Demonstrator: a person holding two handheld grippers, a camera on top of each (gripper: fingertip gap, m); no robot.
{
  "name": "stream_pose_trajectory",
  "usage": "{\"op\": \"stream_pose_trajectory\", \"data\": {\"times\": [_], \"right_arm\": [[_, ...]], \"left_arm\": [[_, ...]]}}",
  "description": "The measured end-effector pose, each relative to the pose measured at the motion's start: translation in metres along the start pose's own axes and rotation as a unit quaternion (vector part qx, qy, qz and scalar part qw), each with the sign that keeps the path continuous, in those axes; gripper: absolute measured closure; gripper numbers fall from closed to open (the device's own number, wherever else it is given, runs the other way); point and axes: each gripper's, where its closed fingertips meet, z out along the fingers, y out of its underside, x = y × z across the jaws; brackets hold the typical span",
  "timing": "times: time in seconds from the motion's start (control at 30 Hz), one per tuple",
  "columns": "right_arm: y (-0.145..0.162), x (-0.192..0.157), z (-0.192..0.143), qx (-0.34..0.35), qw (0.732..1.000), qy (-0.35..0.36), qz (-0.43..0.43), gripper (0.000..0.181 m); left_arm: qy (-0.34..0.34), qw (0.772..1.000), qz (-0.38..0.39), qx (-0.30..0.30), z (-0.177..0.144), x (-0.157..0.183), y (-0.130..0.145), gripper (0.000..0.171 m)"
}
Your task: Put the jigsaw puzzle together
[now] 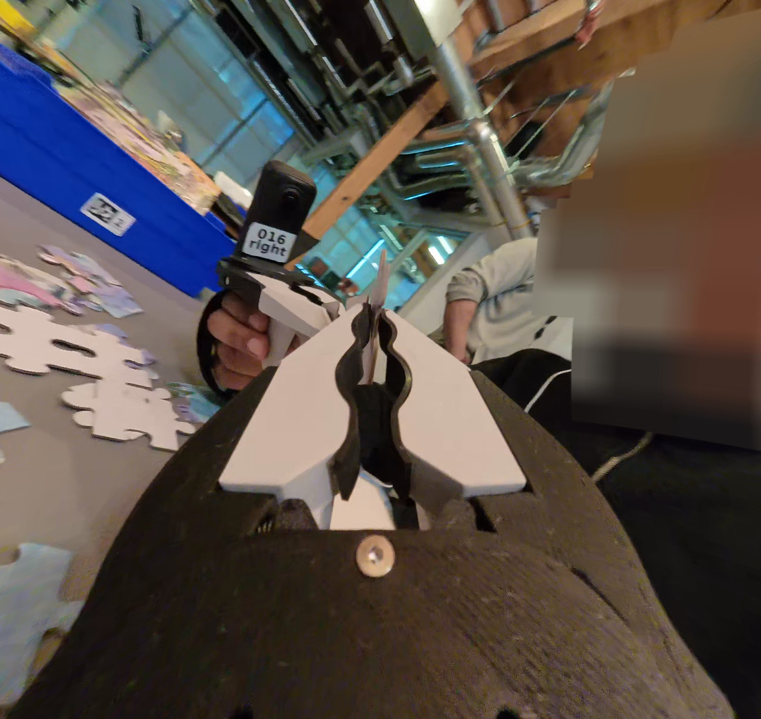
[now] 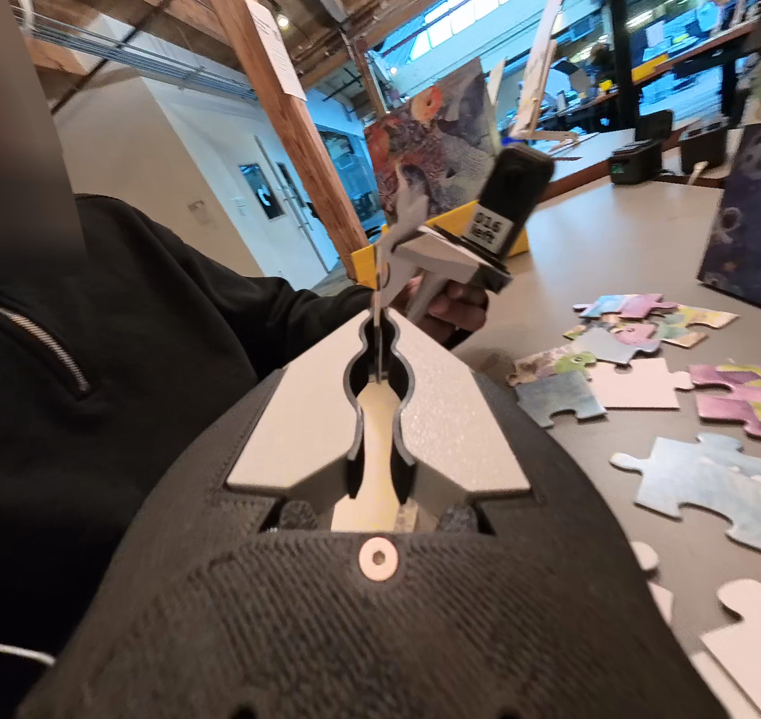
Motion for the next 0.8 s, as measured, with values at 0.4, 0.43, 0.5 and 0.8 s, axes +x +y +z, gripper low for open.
{"op": "stream_pose_trajectory", "data": {"times": [0.4,0.43,0.5,0.8], "right_arm": [[0.009,0.048,-0.022,-0.057,0.985,0.164,-0.004,0.181],[0.008,0.049,-0.023,-0.056,0.984,0.168,0.001,0.181],[0.009,0.053,-0.023,-0.064,0.98,0.191,-0.002,0.18],[0.006,0.05,-0.022,-0.055,0.981,0.187,0.022,0.178]], "left_arm": [[-0.348,0.858,0.357,-0.123,-0.016,-0.049,0.001,0.171],[-0.358,0.848,0.37,-0.124,-0.015,-0.049,0.001,0.171],[-0.368,0.844,0.37,-0.121,-0.017,-0.051,0.0,0.171],[-0.326,0.872,0.35,-0.099,-0.015,-0.044,-0.001,0.171]]}}
